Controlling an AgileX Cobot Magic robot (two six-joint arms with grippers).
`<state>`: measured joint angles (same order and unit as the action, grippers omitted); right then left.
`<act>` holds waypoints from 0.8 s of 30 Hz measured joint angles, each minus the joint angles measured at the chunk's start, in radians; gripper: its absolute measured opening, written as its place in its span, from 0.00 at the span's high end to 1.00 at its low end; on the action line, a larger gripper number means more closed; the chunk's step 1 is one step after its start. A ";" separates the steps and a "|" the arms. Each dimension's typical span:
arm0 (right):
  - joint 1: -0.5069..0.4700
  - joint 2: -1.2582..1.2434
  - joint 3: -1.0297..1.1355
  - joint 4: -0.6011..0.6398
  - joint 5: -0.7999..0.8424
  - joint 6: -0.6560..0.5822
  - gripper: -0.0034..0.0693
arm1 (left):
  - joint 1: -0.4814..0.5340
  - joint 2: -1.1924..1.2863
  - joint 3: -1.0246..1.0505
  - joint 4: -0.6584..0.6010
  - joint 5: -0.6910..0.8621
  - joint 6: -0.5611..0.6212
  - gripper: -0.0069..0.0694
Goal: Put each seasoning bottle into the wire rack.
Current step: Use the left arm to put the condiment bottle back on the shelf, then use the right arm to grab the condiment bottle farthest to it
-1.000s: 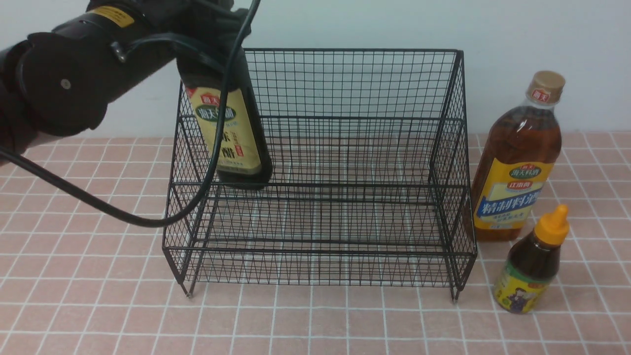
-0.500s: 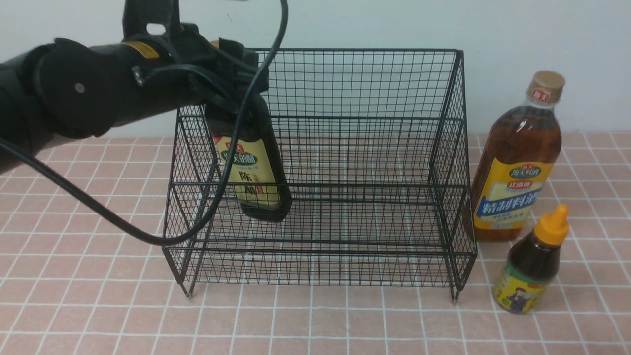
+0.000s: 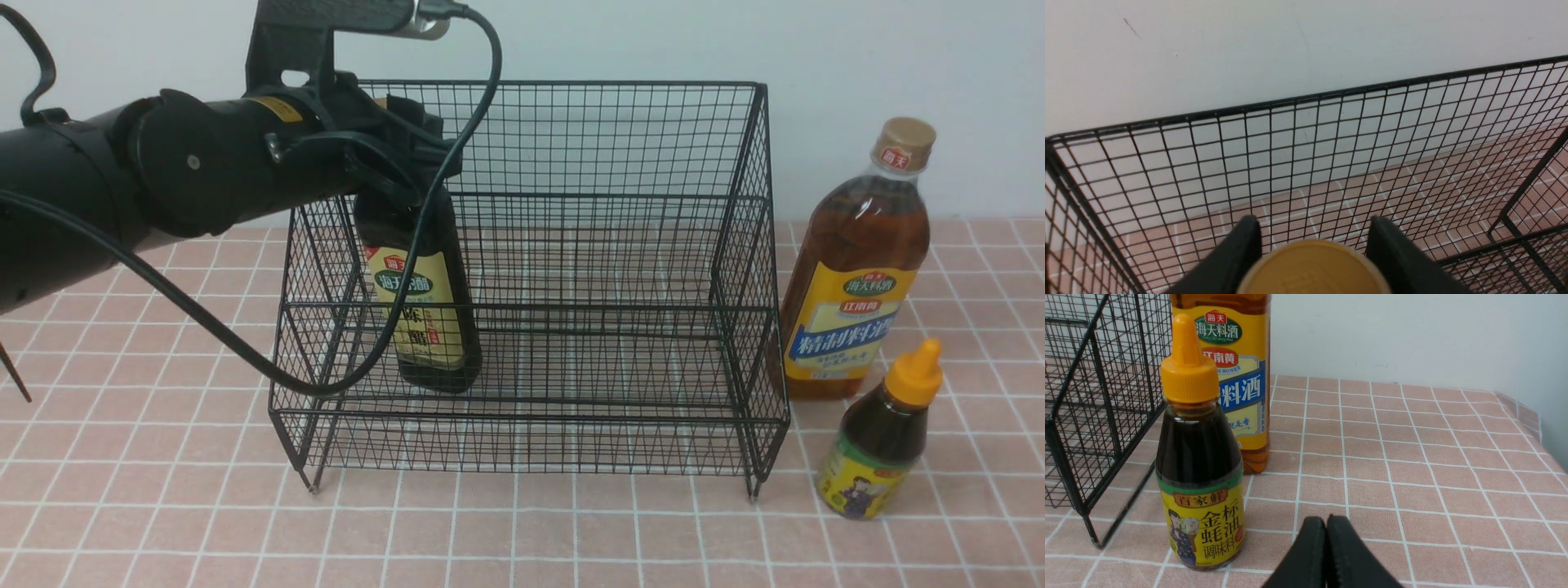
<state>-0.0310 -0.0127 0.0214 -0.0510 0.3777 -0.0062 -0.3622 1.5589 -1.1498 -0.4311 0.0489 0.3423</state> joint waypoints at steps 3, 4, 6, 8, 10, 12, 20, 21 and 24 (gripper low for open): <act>0.000 0.000 0.000 0.006 -0.001 0.000 0.97 | 0.000 0.000 0.000 0.000 0.000 0.000 0.47; 0.000 0.000 0.000 0.012 -0.005 0.000 0.97 | 0.000 -0.001 0.000 0.000 0.000 0.000 0.44; 0.000 0.000 0.000 0.030 -0.018 0.000 0.97 | 0.000 -0.005 0.000 0.000 0.002 0.000 0.39; 0.000 0.000 0.006 0.115 -0.080 0.001 0.97 | 0.000 -0.033 0.000 0.000 0.014 0.000 0.29; 0.000 0.000 0.006 0.193 -0.148 0.006 0.97 | 0.000 -0.066 0.000 0.000 0.029 0.000 0.23; 0.000 0.000 0.006 0.303 -0.242 0.023 0.97 | 0.000 -0.122 0.000 0.004 0.038 0.002 0.19; 0.000 0.000 0.006 0.531 -0.428 0.042 0.97 | 0.000 -0.320 0.000 0.032 0.178 0.027 0.22; 0.000 0.000 0.006 0.542 -0.443 0.045 0.97 | 0.000 -0.374 0.000 0.035 0.218 0.027 0.31; 0.000 0.000 0.006 0.555 -0.477 0.049 0.97 | 0.000 -0.441 0.000 0.051 0.264 0.028 0.49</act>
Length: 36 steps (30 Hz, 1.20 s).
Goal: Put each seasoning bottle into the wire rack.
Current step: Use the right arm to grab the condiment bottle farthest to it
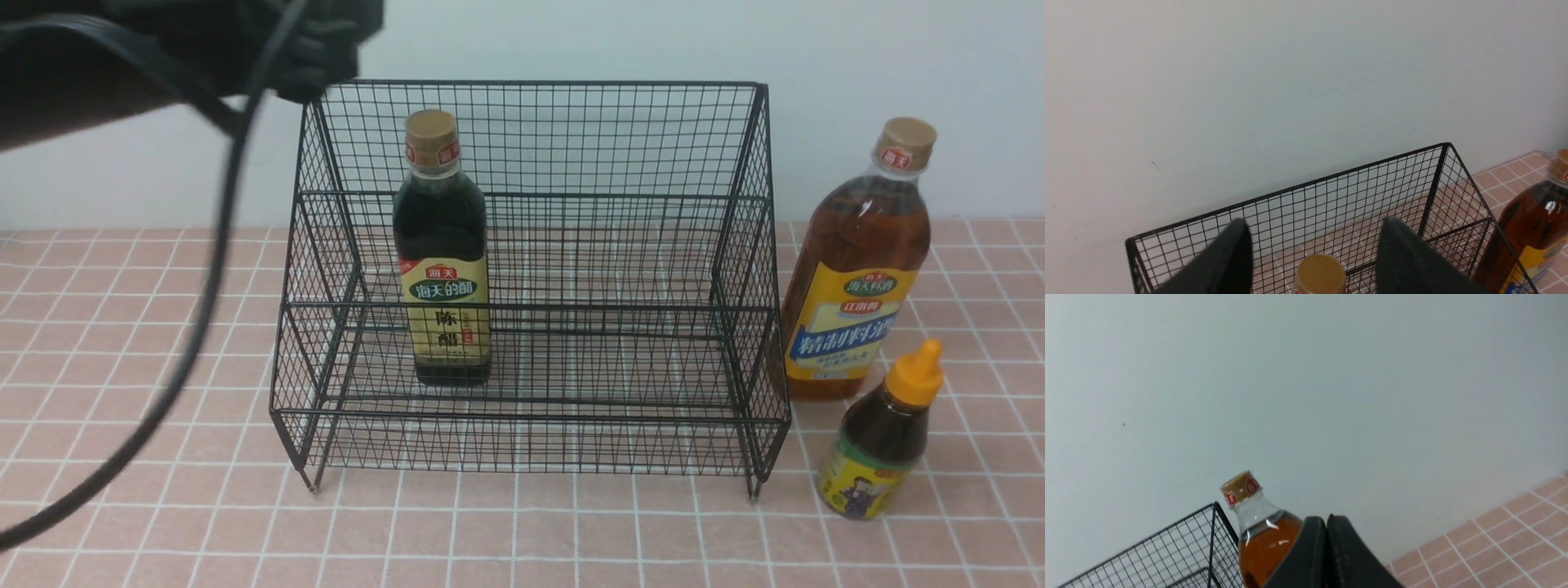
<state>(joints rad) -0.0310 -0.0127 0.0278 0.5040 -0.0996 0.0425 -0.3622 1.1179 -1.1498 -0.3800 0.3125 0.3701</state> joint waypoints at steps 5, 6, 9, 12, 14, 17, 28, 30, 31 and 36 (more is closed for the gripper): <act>0.000 0.010 -0.110 0.001 0.046 -0.002 0.97 | 0.000 -0.110 0.000 0.084 0.168 -0.014 0.86; 0.000 0.034 -0.155 -0.009 0.078 -0.011 0.97 | 0.000 -0.125 0.000 0.100 0.196 -0.025 0.88; 0.000 0.137 -0.321 -0.059 0.181 -0.055 0.97 | 0.000 -0.168 0.002 0.161 0.306 -0.088 0.91; 0.000 0.344 -0.536 -0.109 0.348 -0.117 0.97 | 0.000 -0.236 0.050 0.250 0.352 -0.189 0.92; 0.000 0.430 -0.612 -0.116 0.398 -0.149 0.97 | 0.000 -0.275 0.094 0.294 0.354 -0.237 0.92; 0.000 0.575 -0.724 -0.124 0.427 -0.230 0.97 | 0.000 -0.388 0.197 0.380 0.364 -0.350 0.92; 0.107 0.913 -0.777 0.011 0.305 -0.493 0.97 | 0.000 -0.719 0.455 0.457 0.369 -0.515 0.92; 0.153 0.958 -0.777 0.025 0.277 -0.535 0.97 | 0.000 -0.741 0.470 0.463 0.371 -0.518 0.92; 0.184 1.002 -0.777 0.030 0.241 -0.559 0.97 | 0.000 -0.752 0.479 0.465 0.376 -0.518 0.92; 0.239 1.121 -0.777 0.048 0.100 -0.582 0.94 | 0.000 -0.759 0.480 0.469 0.381 -0.521 0.92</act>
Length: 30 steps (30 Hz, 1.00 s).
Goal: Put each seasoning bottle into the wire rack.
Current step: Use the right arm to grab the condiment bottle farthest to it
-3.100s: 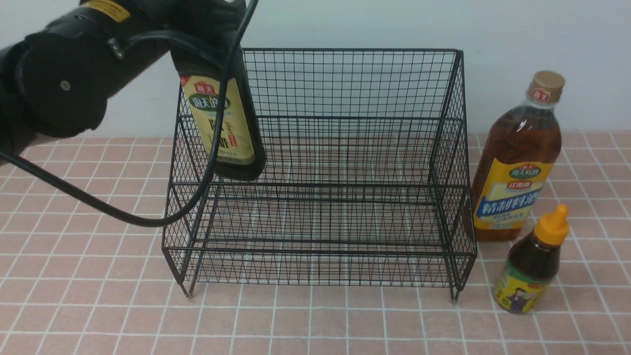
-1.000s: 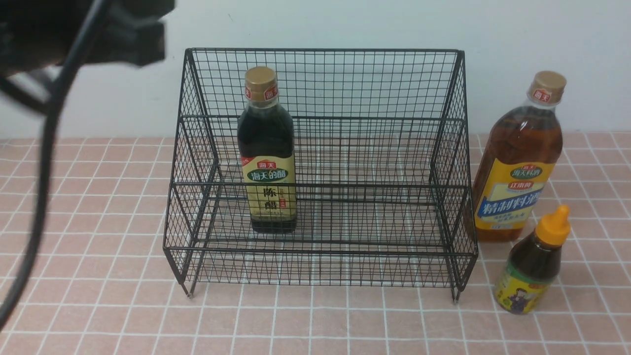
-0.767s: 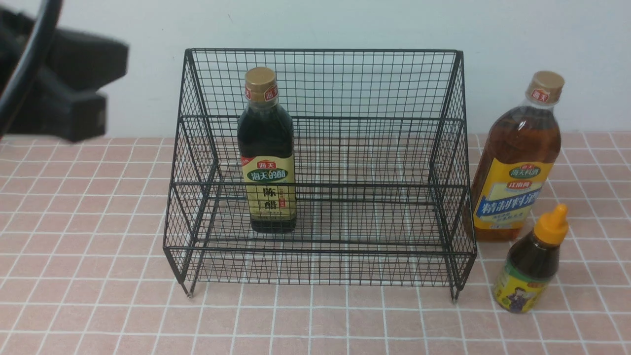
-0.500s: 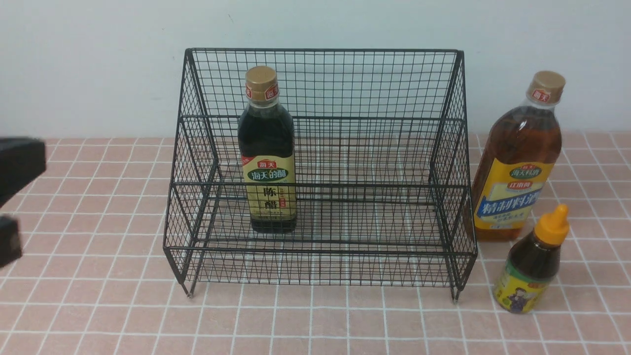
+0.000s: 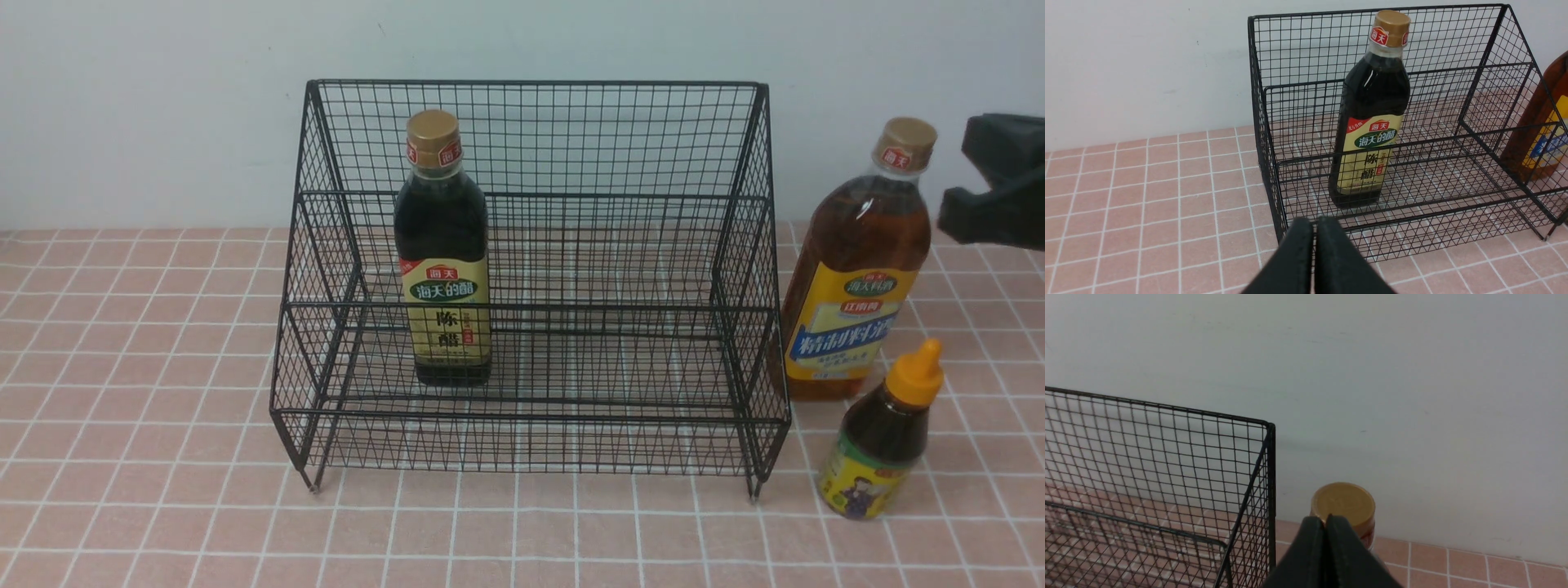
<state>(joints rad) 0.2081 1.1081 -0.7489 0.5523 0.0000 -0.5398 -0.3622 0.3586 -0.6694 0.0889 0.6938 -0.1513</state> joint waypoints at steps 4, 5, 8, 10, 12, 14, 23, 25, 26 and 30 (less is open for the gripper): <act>0.002 0.048 0.000 0.034 -0.059 0.026 0.81 | 0.000 0.000 0.000 0.002 0.003 0.000 0.92; 0.002 0.053 0.000 0.036 -0.066 0.029 0.77 | 0.000 0.000 0.000 0.005 0.003 0.000 0.92; 0.002 0.076 0.000 0.039 -0.102 0.036 0.60 | 0.000 0.000 0.000 0.023 0.003 -0.002 0.92; 0.002 0.098 0.000 0.042 -0.141 0.046 0.46 | 0.000 0.000 0.000 0.043 0.003 -0.008 0.92; 0.002 0.123 -0.002 0.045 -0.179 0.055 0.31 | 0.000 0.000 0.000 0.058 0.003 -0.012 0.92; 0.002 0.158 -0.005 0.046 -0.221 0.058 0.18 | 0.000 0.000 0.000 0.073 0.003 -0.014 0.92; 0.014 0.282 -0.044 0.045 -0.257 0.075 0.04 | 0.000 0.000 0.000 0.102 0.004 -0.014 0.92; 0.014 0.294 -0.050 0.045 -0.261 0.079 0.04 | 0.000 0.000 0.000 0.103 0.004 -0.014 0.92; 0.014 0.317 -0.065 0.045 -0.265 0.079 0.04 | 0.000 0.000 0.000 0.111 0.004 -0.015 0.92; 0.014 0.367 -0.099 0.045 -0.265 0.079 0.05 | 0.000 0.000 0.000 0.123 0.009 -0.015 0.92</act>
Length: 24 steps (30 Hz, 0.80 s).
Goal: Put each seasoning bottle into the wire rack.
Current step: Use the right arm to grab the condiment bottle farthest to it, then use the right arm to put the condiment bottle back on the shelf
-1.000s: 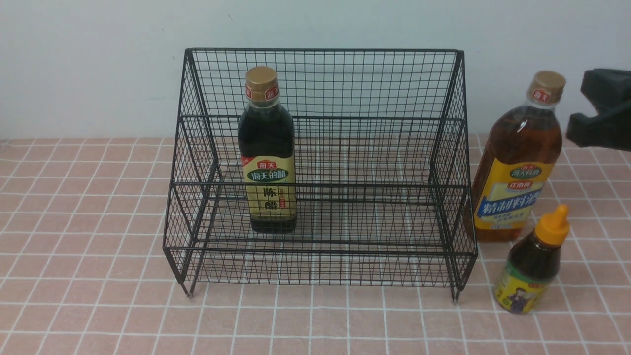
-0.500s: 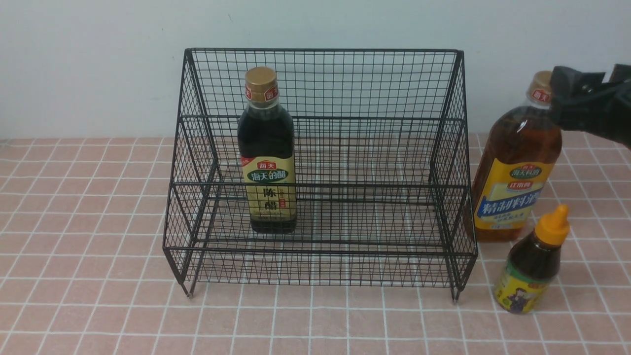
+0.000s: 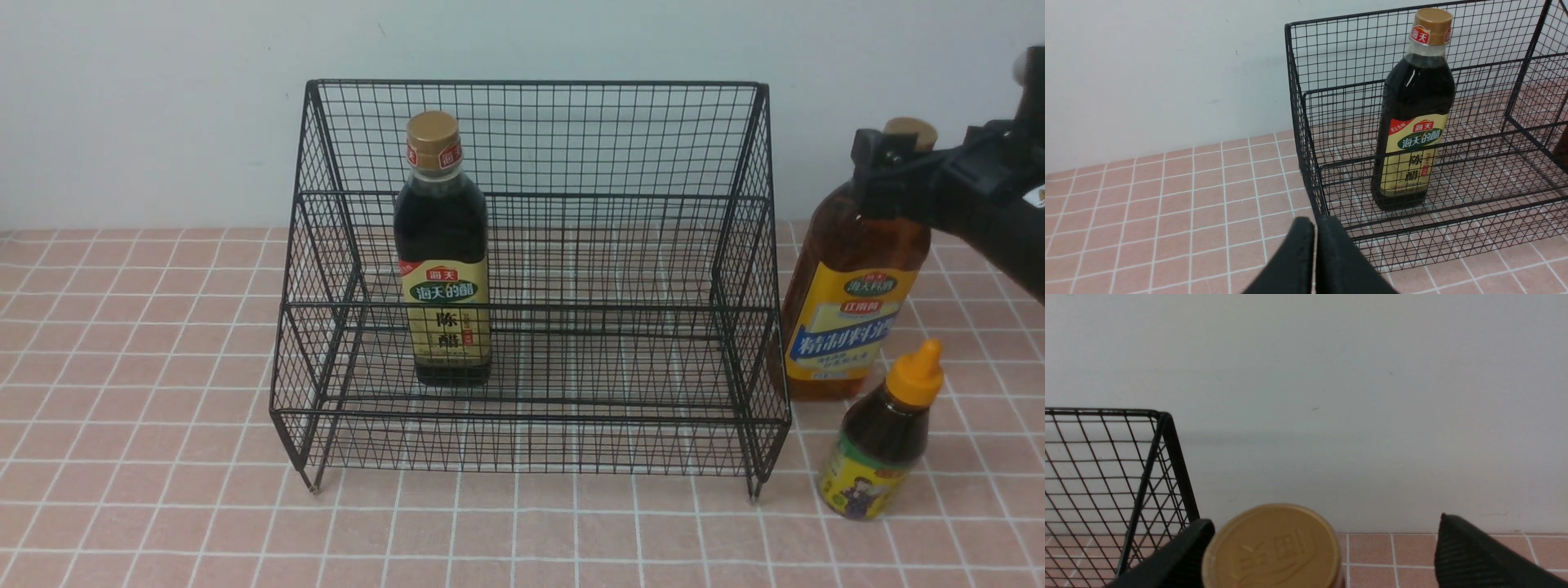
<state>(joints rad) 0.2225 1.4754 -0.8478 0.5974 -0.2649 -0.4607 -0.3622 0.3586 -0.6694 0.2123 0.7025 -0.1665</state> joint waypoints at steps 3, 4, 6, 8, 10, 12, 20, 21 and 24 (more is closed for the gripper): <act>0.000 0.032 -0.018 0.000 0.000 0.000 0.11 | 0.000 0.000 0.000 0.015 0.005 -0.004 0.92; 0.000 0.037 -0.020 0.000 0.001 0.000 0.18 | 0.000 0.000 0.000 0.027 0.009 -0.012 0.92; 0.000 0.037 -0.023 0.000 0.003 0.000 0.35 | 0.000 0.000 0.000 0.048 0.019 -0.035 0.92; 0.002 0.026 -0.024 0.001 0.009 -0.006 0.54 | 0.000 0.000 0.000 0.069 0.032 -0.060 0.92; 0.002 0.013 -0.024 0.005 0.030 -0.014 0.52 | 0.000 0.000 0.000 0.083 0.032 -0.075 0.92; 0.002 -0.012 -0.026 0.011 0.078 -0.037 0.52 | 0.000 0.000 0.000 0.100 0.032 -0.091 0.92; 0.002 -0.133 -0.157 0.011 0.226 -0.053 0.52 | 0.000 0.000 0.000 0.119 0.031 -0.130 0.92; 0.002 -0.149 -0.183 0.010 0.241 -0.053 0.52 | 0.000 0.000 0.000 0.121 0.031 -0.130 0.92; 0.002 -0.188 -0.247 0.000 0.295 -0.055 0.52 | 0.000 0.000 0.000 0.121 0.031 -0.130 0.92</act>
<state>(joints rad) 0.2249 1.2870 -1.0945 0.5975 0.0302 -0.5154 -0.3622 0.3586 -0.6694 0.3338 0.7333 -0.2968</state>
